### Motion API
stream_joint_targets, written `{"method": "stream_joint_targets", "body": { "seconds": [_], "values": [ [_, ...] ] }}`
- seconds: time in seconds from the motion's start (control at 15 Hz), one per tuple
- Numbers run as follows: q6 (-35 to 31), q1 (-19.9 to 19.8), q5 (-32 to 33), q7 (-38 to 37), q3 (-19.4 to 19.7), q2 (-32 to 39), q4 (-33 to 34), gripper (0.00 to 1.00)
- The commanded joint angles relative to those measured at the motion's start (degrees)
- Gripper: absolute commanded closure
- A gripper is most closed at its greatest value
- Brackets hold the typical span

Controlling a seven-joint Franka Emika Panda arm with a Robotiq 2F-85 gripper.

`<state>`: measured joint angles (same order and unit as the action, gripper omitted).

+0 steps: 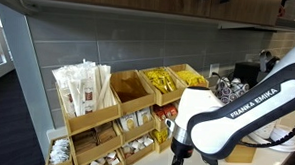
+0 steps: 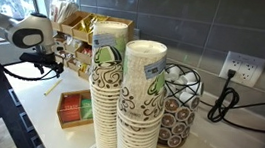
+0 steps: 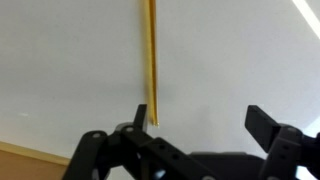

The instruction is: Pick up the straw on the counter and put it in the empty compartment

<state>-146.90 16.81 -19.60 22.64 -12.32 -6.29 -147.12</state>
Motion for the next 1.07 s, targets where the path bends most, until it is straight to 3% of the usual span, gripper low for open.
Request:
{"method": "stream_joint_targets", "body": {
  "seconds": [0.0, 0.13, 0.27, 0.33, 0.47, 1.0],
  "values": [
    [-2.77, 0.44, -1.94, 3.53, 0.49, 1.99, -0.94, 0.0],
    [-4.82, 0.12, -1.31, 3.39, 0.26, 2.93, -1.14, 0.0],
    [-7.21, -0.16, -0.92, 3.21, 0.13, 3.78, -1.32, 0.09],
    [-8.22, -0.29, -0.7, 3.09, 0.07, 4.23, -1.39, 0.34],
    [-9.49, -0.48, -0.52, 3.04, -0.07, 5.04, -1.45, 0.35],
    [-11.34, -1.48, -0.81, 3.74, -0.4, 5.91, -1.66, 0.97]
  ]
}}
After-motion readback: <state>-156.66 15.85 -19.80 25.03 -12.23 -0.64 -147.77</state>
